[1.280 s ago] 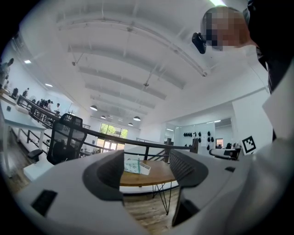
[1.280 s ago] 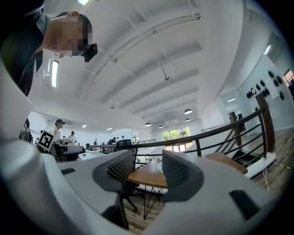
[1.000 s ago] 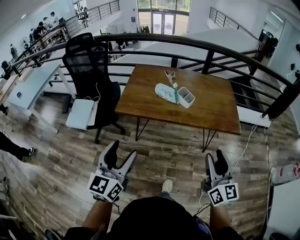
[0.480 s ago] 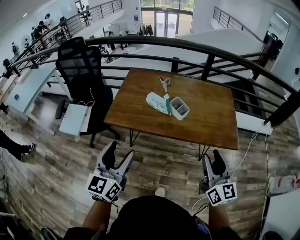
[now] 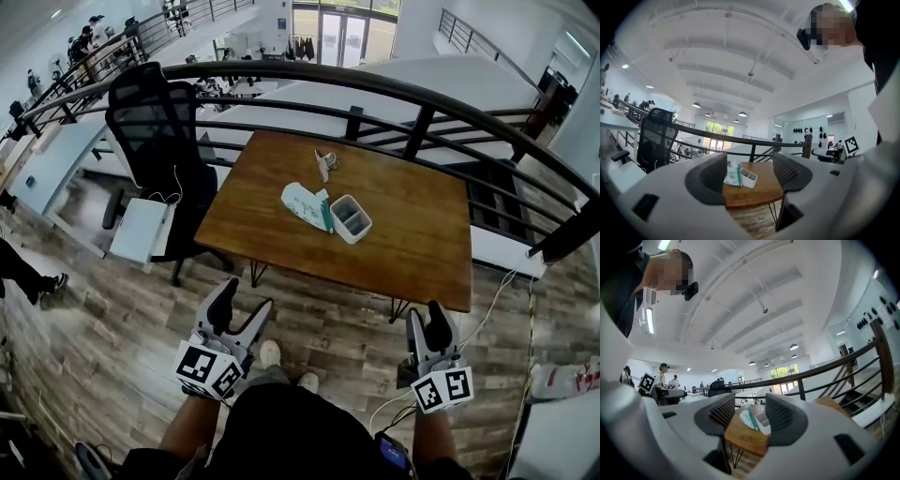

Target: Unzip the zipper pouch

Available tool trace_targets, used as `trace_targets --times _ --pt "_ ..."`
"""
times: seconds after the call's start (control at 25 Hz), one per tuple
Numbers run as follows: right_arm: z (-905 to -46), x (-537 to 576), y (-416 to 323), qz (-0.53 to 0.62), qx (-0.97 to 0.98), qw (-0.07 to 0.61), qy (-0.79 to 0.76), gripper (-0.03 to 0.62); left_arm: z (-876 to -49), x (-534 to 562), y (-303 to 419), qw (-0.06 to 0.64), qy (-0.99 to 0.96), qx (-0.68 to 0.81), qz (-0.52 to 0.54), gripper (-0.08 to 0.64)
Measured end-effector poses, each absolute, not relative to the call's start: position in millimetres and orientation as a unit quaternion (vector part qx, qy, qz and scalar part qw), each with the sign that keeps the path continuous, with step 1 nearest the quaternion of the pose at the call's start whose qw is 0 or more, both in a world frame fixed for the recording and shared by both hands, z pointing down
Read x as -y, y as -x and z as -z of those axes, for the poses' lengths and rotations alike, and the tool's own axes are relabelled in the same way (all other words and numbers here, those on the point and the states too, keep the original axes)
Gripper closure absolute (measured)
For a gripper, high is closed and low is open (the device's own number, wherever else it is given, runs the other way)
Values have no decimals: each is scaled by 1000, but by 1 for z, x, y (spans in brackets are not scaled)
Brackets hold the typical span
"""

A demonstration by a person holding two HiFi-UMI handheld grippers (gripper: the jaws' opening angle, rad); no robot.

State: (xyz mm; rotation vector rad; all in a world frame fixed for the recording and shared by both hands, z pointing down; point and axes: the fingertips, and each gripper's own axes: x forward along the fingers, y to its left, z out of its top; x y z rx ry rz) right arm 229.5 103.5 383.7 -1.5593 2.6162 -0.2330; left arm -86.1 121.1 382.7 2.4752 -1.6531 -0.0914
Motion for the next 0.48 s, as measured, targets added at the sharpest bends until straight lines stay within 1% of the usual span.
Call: trace_targets --times 0.48 --pt "-394 -39 -222 62 -847 28 527 393 -393 -30 86 66 -842 535 24 253"
